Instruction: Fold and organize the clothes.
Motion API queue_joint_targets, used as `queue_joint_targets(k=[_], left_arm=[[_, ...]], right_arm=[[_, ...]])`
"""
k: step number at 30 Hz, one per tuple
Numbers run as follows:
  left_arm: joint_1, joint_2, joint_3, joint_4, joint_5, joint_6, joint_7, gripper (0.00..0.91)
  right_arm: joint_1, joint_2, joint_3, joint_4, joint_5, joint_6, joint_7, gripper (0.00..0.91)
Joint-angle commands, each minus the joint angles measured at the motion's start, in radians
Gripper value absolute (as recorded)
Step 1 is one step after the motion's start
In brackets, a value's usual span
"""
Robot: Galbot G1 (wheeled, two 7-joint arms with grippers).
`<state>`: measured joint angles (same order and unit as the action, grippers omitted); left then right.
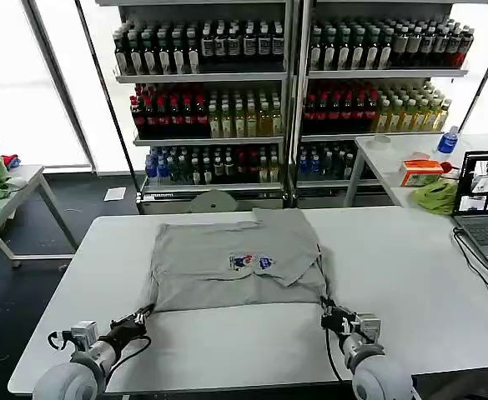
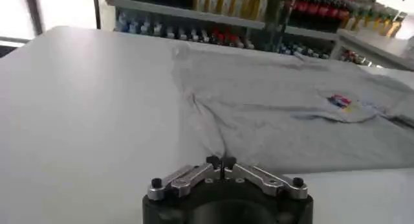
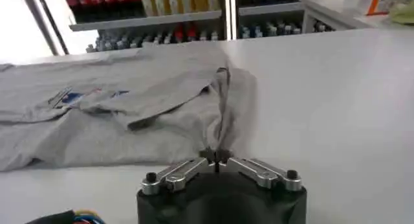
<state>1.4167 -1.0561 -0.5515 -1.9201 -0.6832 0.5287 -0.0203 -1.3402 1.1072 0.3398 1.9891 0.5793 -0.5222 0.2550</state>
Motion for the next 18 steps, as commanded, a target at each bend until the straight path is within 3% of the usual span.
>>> queue_joint_targets(k=[1, 11, 18], left_arm=[[0.146, -0.004, -0.059, -0.175, 0.019, 0.001, -0.014, 0.01], [0.279, -0.071, -0.148, -0.29, 0.078, 0.024, -0.015, 0.01], [0.364, -0.183, -0.218, -0.337, 0.219, 0.048, 0.088, 0.01]], right_arm=[[-0.158, -0.076, 0.069, 0.119, 0.017, 0.012, -0.031, 0.0], [-0.37, -0.131, 0.195, 0.21, 0.015, 0.067, -0.065, 0.0], [-0.44, -0.135, 0.206, 0.241, 0.013, 0.08, -0.07, 0.0]])
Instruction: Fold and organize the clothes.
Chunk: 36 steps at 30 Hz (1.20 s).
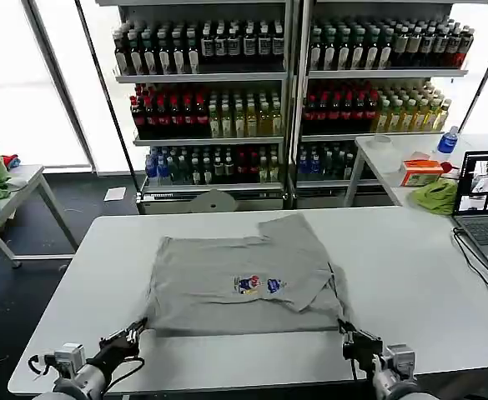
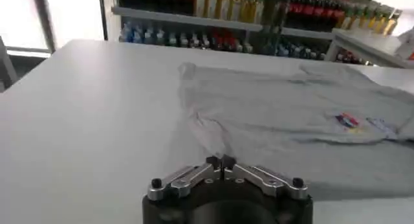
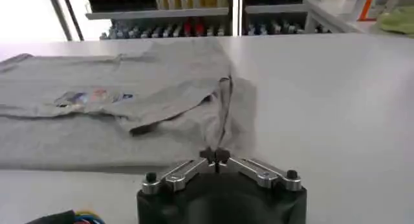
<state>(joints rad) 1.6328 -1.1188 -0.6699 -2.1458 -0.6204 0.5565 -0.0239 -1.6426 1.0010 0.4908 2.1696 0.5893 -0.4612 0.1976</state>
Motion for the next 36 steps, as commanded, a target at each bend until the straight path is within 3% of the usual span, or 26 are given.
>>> queue_joint_targets(k=[1, 12, 24, 25, 26, 36], left_arm=[[0.161, -0.128, -0.103, -0.114, 0.176, 0.02, 0.103, 0.01], [0.273, -0.197, -0.093, -0.155, 0.24, 0.02, 0.135, 0.01], [0.298, -0.185, -0.115, -0.144, 0.261, 0.02, 0.133, 0.02], [0.298, -0.183, -0.117, -0.144, 0.261, 0.02, 0.135, 0.212], [0.3, -0.182, -0.119, -0.147, 0.26, 0.02, 0.144, 0.907], [0.271, -0.154, -0.136, -0.159, 0.24, 0.02, 0.143, 0.907]], right_arm=[[-0.146, -0.03, 0.056, 0.066, 0.003, 0.019, -0.013, 0.0], [-0.198, -0.023, 0.042, 0.107, -0.001, 0.01, -0.011, 0.0], [-0.195, -0.033, 0.05, 0.095, -0.003, 0.017, -0.015, 0.0], [-0.193, -0.034, 0.049, 0.093, -0.004, 0.017, -0.016, 0.292], [-0.192, -0.034, 0.049, 0.094, -0.007, 0.015, -0.015, 0.907], [-0.154, -0.037, 0.068, 0.116, 0.005, -0.004, -0.031, 0.907]])
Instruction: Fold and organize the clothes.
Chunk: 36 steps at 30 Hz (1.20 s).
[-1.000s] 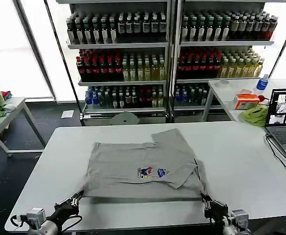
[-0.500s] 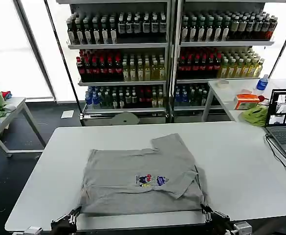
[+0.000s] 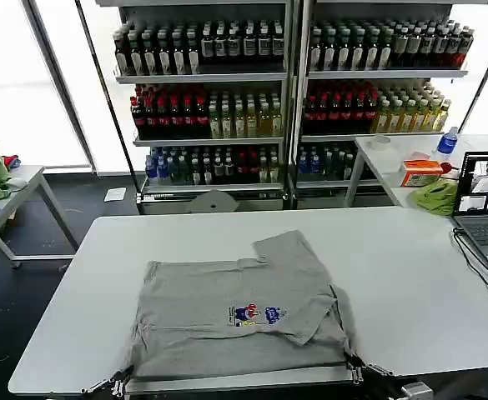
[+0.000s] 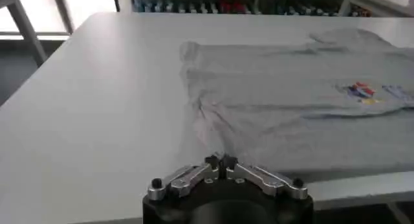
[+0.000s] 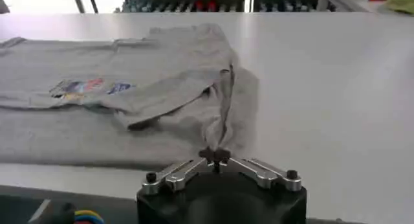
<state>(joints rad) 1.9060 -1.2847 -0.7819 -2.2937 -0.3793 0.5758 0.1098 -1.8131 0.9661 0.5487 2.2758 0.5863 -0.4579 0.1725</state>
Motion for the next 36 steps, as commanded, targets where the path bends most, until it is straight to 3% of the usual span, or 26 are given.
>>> queue_joint_targets(k=[1, 7, 12, 14, 18, 25, 36], left_arm=[[-0.004, 0.016, -0.033, -0.011, -0.006, 0.001, 0.009, 0.907], [-0.017, 0.053, -0.119, -0.025, -0.063, 0.001, 0.024, 0.907], [-0.137, 0.151, -0.147, 0.033, -0.116, 0.002, 0.024, 0.907], [-0.203, 0.202, -0.138, 0.08, -0.152, 0.002, 0.035, 0.907], [-0.299, 0.289, -0.082, 0.193, -0.231, 0.001, 0.047, 0.907], [-0.502, 0.381, 0.032, 0.392, -0.315, 0.001, 0.062, 0.907], [-0.752, 0.451, 0.221, 0.611, -0.332, -0.003, 0.08, 0.907]], right_arm=[[0.023, -0.003, 0.013, 0.011, 0.01, -0.007, -0.008, 0.907], [0.091, -0.01, 0.064, 0.027, 0.044, -0.01, -0.038, 0.907], [0.294, -0.039, 0.064, -0.045, 0.115, -0.07, -0.091, 0.907], [0.441, -0.046, 0.029, -0.113, 0.138, -0.122, -0.126, 0.907], [0.628, -0.06, -0.077, -0.265, 0.132, -0.121, -0.197, 0.907], [0.983, -0.03, -0.262, -0.594, 0.108, -0.122, -0.267, 0.907], [1.218, 0.109, -0.398, -0.923, 0.082, -0.122, -0.277, 0.907]])
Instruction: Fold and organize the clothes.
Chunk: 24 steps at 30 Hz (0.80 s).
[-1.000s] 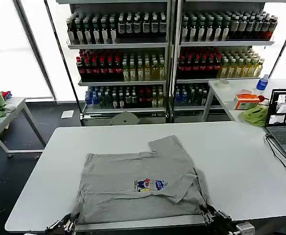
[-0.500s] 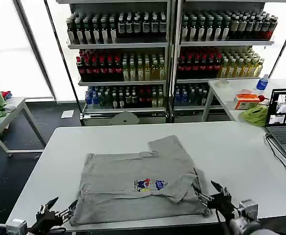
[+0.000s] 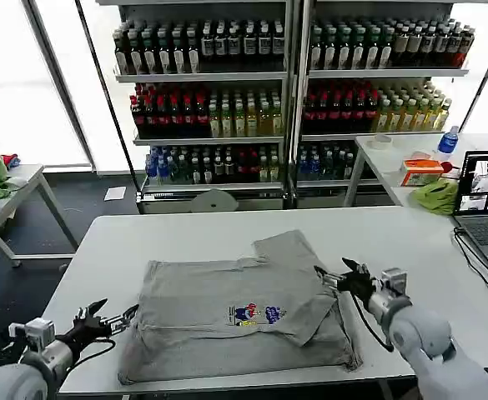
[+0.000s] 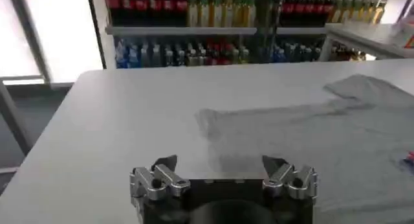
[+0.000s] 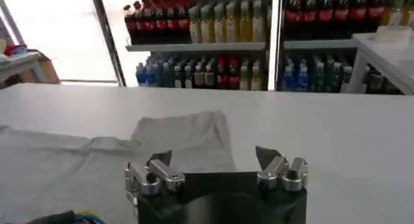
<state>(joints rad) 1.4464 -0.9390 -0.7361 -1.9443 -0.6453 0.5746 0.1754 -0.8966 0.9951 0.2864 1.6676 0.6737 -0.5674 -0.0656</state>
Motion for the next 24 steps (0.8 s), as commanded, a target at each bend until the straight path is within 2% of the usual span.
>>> queue_joint_targets(k=[1, 9, 16, 17, 18, 20, 21, 22, 24], left_arm=[[-0.318, 0.104, 0.193, 0.284, -0.065, -0.003, 0.015, 0.907], [-0.417, 0.081, 0.278, 0.368, -0.063, -0.003, 0.007, 0.907], [-0.449, 0.081, 0.3, 0.388, -0.063, -0.003, 0.006, 0.907], [-0.45, 0.082, 0.3, 0.389, -0.063, -0.004, 0.006, 0.907], [-0.453, 0.083, 0.301, 0.393, -0.063, -0.004, 0.006, 0.907], [-0.457, 0.084, 0.304, 0.396, -0.063, -0.005, 0.006, 0.907], [-0.459, 0.085, 0.305, 0.397, -0.063, -0.005, 0.007, 0.907], [-0.459, 0.086, 0.305, 0.396, -0.063, -0.006, 0.007, 0.907], [-0.461, 0.085, 0.307, 0.394, -0.063, -0.006, 0.007, 0.907]], right_arm=[[0.318, 0.095, -0.141, -0.336, -0.008, -0.012, -0.04, 0.907], [0.437, 0.202, -0.183, -0.538, -0.055, -0.011, -0.061, 0.907], [0.489, 0.27, -0.214, -0.676, -0.091, -0.007, -0.081, 0.907], [0.489, 0.273, -0.216, -0.68, -0.092, -0.007, -0.083, 0.806], [0.488, 0.277, -0.219, -0.684, -0.097, -0.004, -0.09, 0.746], [0.487, 0.282, -0.22, -0.689, -0.1, -0.003, -0.091, 0.353], [0.486, 0.288, -0.216, -0.693, -0.098, -0.004, -0.092, 0.03], [0.485, 0.291, -0.215, -0.692, -0.096, -0.005, -0.091, 0.0], [0.482, 0.292, -0.216, -0.689, -0.094, -0.009, -0.091, 0.0]])
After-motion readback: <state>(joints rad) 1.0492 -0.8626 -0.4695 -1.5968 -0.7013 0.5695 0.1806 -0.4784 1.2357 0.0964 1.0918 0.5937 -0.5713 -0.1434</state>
